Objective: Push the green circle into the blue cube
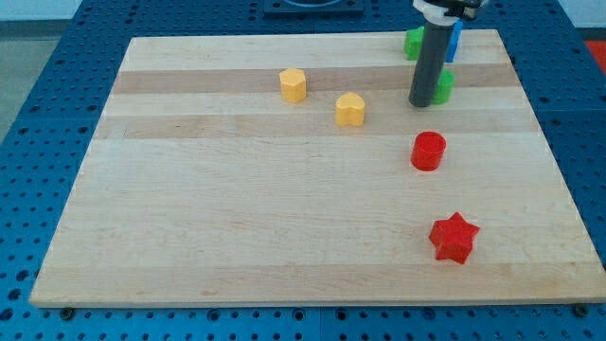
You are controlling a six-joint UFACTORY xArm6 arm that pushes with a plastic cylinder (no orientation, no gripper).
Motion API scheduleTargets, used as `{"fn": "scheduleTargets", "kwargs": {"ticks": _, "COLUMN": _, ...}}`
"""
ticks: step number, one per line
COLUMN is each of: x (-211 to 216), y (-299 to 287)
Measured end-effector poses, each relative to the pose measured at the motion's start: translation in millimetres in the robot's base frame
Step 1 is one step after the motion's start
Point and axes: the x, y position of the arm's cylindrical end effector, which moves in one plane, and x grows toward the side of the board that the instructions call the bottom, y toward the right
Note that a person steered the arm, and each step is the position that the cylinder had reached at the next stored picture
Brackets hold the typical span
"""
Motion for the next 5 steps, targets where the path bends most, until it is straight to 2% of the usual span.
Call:
{"fn": "scheduleTargets", "kwargs": {"ticks": 3, "x": 15, "y": 21}}
{"fn": "scheduleTargets", "kwargs": {"ticks": 5, "x": -20, "y": 21}}
